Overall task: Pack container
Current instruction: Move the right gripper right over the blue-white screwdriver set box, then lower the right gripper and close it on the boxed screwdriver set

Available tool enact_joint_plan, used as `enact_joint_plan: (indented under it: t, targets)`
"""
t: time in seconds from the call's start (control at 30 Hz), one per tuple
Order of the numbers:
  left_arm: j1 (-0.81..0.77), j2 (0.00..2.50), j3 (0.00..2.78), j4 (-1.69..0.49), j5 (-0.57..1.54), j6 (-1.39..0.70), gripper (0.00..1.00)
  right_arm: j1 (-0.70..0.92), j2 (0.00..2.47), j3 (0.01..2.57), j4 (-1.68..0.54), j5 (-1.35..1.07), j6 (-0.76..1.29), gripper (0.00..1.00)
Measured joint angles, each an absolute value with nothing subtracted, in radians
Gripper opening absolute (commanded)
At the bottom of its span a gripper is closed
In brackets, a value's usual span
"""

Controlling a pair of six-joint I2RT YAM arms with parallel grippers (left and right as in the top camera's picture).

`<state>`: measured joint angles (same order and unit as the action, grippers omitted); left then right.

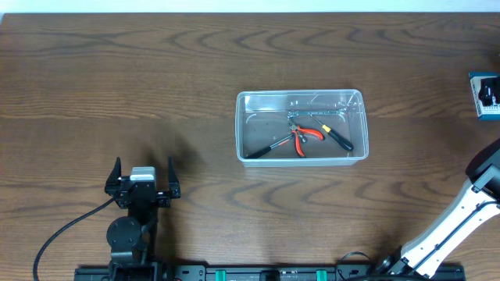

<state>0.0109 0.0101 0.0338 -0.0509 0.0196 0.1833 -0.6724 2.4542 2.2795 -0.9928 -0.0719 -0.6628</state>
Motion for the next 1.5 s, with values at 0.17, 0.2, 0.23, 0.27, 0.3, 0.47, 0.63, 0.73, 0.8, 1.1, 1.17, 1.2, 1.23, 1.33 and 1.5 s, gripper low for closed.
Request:
enact_joint_plan:
  t: [0.17,0.2,0.23,0.27,0.3,0.47,0.63,0.73,0.8,1.1,1.17,1.2,1.23,1.33,1.5]
  targets:
    - [0.011,0.01,0.034,-0.051,0.02,0.183,0.98,-0.673,2.454,2.28,-0.969,-0.073,-0.659,0.99]
    - [0.011,0.01,0.034,-0.051,0.02,0.183,0.98,-0.674,2.454,2.28,-0.966,-0.073,-0.658,0.99]
    - [0.011,0.01,0.034,-0.051,0.02,0.183,0.98,-0.675,2.455,2.28,-0.966,-0.075,-0.658,0.99]
    - [0.011,0.01,0.034,-0.051,0.02,0.183,0.98,-0.676,2.456,2.28,-0.966,-0.076,-0.658,0.99]
    - [0.011,0.01,0.034,-0.051,0.02,0.183,0.98,-0.677,2.459,2.28,-0.966,-0.076,-0.656,0.99]
    - [0.011,0.01,0.034,-0.051,0.02,0.183,0.98,-0.68,2.49,2.281,-0.948,-0.104,-0.628,0.99]
    - [0.011,0.01,0.034,-0.051,0.02,0.183,0.98,-0.68,2.513,2.281,-0.888,-0.124,-0.606,0.99]
    - [0.011,0.01,0.034,-0.051,0.02,0.183,0.98,-0.68,2.513,2.282,-0.87,-0.134,-0.601,0.99]
    - [0.011,0.01,0.034,-0.051,0.02,0.183,0.98,-0.68,2.514,2.282,-0.871,-0.139,-0.597,0.99]
    - [0.011,0.01,0.034,-0.051,0.02,0.183,0.98,-0.681,2.553,2.282,-0.868,-0.146,-0.588,0.99]
    - [0.011,0.01,0.034,-0.051,0.02,0.183,0.98,-0.681,2.566,2.282,-0.865,-0.149,-0.587,0.99]
    - [0.011,0.01,0.034,-0.051,0.02,0.183,0.98,-0.682,2.574,2.282,-0.862,-0.149,-0.587,0.99]
    - [0.011,0.01,0.034,-0.051,0.02,0.183,0.98,-0.682,2.578,2.282,-0.857,-0.149,-0.587,0.99]
    - [0.011,0.01,0.034,-0.051,0.02,0.183,0.98,-0.686,2.582,2.282,-0.852,-0.15,-0.587,0.99]
    - [0.011,0.01,0.034,-0.051,0.02,0.183,0.98,-0.696,2.582,2.282,-0.85,-0.15,-0.587,0.99]
